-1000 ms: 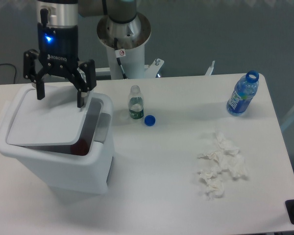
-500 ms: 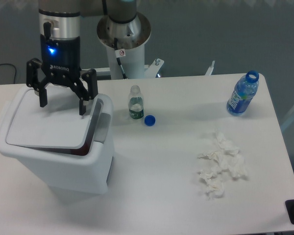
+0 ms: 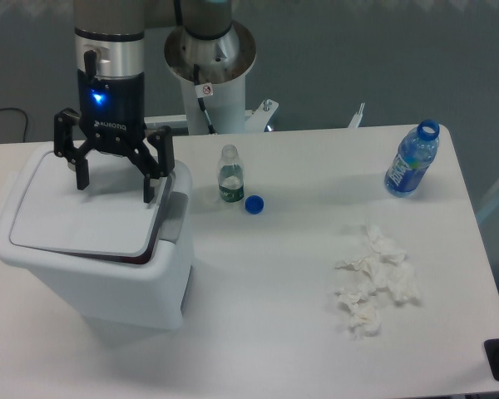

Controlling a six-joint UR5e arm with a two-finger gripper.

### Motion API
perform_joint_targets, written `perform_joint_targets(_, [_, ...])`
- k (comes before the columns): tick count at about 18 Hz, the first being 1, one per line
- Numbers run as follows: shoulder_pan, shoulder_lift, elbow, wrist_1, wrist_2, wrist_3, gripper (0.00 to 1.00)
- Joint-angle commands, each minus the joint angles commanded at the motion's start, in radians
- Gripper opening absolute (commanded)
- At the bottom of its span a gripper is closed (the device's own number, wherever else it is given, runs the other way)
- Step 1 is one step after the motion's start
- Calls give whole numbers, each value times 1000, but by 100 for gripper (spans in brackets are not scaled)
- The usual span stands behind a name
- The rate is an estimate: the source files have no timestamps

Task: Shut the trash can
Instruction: 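Hold the gripper pressed on the closed lid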

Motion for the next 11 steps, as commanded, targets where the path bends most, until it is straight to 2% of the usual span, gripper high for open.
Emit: perform_joint_targets(11, [-2,-9,-11,0,0,0,100])
